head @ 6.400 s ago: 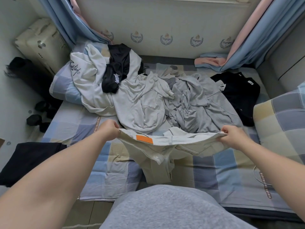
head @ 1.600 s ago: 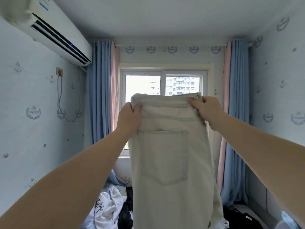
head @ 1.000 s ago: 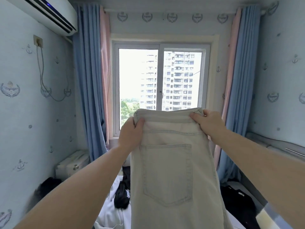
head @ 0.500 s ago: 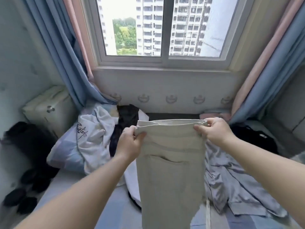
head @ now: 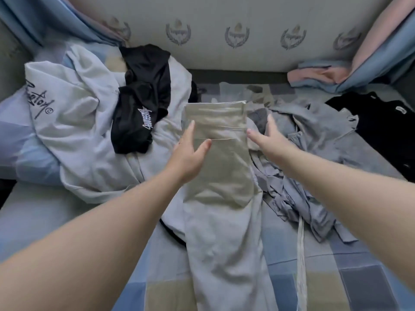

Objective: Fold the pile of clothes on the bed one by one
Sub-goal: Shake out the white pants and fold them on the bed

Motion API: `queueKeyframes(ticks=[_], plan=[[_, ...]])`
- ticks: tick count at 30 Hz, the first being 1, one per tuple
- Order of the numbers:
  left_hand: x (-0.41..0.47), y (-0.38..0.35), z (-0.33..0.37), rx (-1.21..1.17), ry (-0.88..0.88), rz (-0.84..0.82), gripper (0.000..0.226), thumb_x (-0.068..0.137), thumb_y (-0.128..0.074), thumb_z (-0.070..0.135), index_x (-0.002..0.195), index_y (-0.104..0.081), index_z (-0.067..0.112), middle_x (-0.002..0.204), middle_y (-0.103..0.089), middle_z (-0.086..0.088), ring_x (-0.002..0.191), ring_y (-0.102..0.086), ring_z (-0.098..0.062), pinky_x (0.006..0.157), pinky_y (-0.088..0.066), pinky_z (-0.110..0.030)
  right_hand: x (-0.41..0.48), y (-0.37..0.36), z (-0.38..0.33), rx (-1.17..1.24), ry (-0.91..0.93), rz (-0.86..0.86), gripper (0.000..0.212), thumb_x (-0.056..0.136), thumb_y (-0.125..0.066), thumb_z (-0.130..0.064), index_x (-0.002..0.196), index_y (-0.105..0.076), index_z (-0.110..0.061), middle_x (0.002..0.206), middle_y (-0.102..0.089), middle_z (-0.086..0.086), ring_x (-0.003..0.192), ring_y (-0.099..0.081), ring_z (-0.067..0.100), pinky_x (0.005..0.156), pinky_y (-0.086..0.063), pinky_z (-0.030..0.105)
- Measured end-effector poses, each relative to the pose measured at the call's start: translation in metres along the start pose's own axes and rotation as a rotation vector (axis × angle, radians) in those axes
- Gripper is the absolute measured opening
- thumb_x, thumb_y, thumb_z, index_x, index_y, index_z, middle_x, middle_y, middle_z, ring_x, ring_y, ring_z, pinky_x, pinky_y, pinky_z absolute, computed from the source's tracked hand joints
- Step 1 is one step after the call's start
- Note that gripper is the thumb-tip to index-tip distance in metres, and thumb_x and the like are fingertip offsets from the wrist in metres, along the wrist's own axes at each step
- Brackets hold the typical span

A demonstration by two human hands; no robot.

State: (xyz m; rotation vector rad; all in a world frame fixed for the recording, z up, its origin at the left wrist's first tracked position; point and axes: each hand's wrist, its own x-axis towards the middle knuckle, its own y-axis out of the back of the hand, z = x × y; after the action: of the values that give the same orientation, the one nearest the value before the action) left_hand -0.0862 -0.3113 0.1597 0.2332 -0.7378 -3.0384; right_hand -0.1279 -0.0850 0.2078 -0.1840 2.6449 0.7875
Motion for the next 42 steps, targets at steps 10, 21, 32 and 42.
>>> queueKeyframes(ticks=[10, 21, 32, 42], plan=[[-0.146, -0.059, -0.058, 0.36, 0.068, -0.247, 0.066, 0.099, -0.046, 0.056, 0.158, -0.019, 0.042, 0.167, -0.016, 0.009, 0.153, -0.014, -0.013, 0.122, -0.021, -0.046, -0.123, -0.026, 0.136, -0.377, -0.067, -0.123, 0.079, 0.096, -0.047, -0.061, 0.158, 0.0, -0.046, 0.167, -0.001, -0.019, 0.156, 0.007, 0.02, 0.124, -0.007, 0.051], [-0.421, -0.156, -0.142, 0.27, 0.509, -0.357, 0.069, 0.096, -0.059, 0.05, 0.155, -0.029, 0.03, 0.159, -0.036, 0.002, 0.144, -0.038, -0.02, 0.11, -0.038, -0.038, -0.319, -0.043, 0.326, -0.269, -0.223, -0.259, 0.074, 0.099, -0.055, -0.048, 0.16, -0.014, -0.037, 0.164, -0.027, -0.004, 0.149, -0.031, 0.021, 0.117, -0.03, 0.039], [-0.558, -0.268, -0.23, 0.135, 0.679, -0.086, 0.066, 0.087, -0.074, 0.032, 0.143, -0.045, 0.015, 0.137, -0.055, -0.004, 0.124, -0.055, -0.02, 0.104, -0.044, -0.035, -0.405, -0.12, 0.485, -0.294, -0.288, -0.31, 0.067, 0.096, -0.063, -0.04, 0.154, -0.033, -0.026, 0.151, -0.049, 0.002, 0.137, -0.048, 0.023, 0.108, -0.039, 0.035], [-0.532, -0.287, -0.247, 0.175, 0.635, 0.181, 0.024, 0.102, -0.053, 0.034, 0.096, -0.054, 0.011, 0.084, -0.055, 0.002, 0.091, -0.054, -0.028, 0.071, -0.031, -0.034, -0.355, -0.155, 0.49, -0.351, -0.336, -0.075, 0.033, 0.093, -0.064, -0.043, 0.107, -0.055, -0.014, 0.108, -0.062, 0.009, 0.105, -0.058, 0.031, 0.083, -0.041, 0.035]])
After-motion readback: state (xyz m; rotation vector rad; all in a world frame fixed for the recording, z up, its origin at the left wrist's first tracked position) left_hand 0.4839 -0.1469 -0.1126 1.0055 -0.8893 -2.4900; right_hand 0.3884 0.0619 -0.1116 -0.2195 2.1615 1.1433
